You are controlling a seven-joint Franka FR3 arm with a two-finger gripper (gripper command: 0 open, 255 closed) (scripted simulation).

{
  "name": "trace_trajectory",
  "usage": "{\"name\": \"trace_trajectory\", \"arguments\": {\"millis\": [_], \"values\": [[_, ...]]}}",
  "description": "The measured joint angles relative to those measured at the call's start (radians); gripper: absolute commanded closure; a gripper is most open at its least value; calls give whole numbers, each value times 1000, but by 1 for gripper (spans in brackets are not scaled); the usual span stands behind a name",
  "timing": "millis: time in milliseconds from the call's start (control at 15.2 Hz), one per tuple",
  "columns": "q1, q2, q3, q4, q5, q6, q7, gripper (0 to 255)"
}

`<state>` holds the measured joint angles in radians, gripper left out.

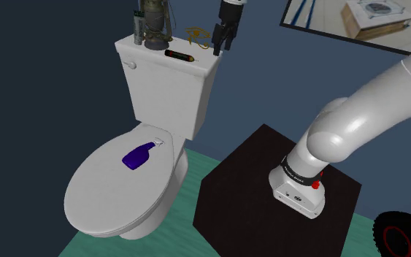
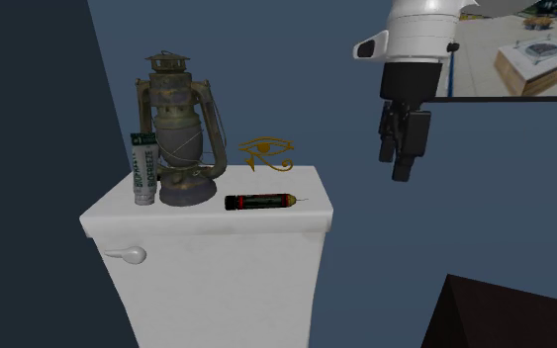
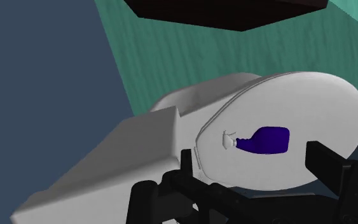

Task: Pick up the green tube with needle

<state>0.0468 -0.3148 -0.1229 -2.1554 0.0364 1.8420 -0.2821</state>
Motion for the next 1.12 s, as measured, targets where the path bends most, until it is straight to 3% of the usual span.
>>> {"name": "trace_trajectory", "arguments": {"millis": [594, 1122], "values": [[9, 375, -24, 321, 39, 36, -157, 0], [-5, 722, -5, 733, 71, -42, -253, 0]]}}
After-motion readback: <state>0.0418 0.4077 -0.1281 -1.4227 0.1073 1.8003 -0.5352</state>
